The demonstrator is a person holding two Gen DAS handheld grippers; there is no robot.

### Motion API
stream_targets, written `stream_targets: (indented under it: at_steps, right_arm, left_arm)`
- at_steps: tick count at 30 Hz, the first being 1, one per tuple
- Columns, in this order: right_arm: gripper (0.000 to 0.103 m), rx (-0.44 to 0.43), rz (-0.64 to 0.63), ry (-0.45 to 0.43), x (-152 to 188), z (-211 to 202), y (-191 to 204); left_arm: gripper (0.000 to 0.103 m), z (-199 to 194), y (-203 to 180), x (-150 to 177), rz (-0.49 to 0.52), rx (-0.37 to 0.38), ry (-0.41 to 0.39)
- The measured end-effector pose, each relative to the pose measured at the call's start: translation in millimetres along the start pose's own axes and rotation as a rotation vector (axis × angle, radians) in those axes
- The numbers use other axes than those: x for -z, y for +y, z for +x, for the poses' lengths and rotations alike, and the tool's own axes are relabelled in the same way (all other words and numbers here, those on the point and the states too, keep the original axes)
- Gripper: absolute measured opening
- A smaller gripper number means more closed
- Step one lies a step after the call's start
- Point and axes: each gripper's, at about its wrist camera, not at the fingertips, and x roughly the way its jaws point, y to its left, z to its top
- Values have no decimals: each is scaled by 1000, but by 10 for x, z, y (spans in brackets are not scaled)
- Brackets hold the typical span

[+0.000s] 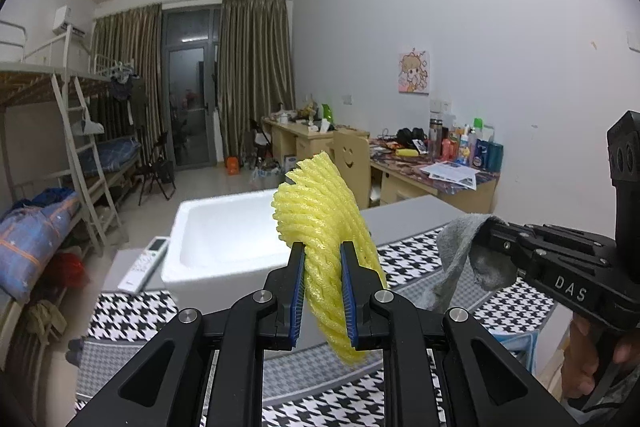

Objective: Organize soft objects
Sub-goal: 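Lift and carry the yellow net and grey sock over the white foam box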

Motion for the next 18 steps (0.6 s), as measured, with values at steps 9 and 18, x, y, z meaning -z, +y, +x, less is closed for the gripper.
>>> stream_targets:
  at_steps: [9,18]
  right_arm:
    - [6,-15,-36,-11,-154,80,131]
    - [6,-3,-52,-39,-391,109,215]
  left_arm:
    - [18,35,96,-137,-6,-38,-18]
    - [18,41,134,-309,19,-75,-51]
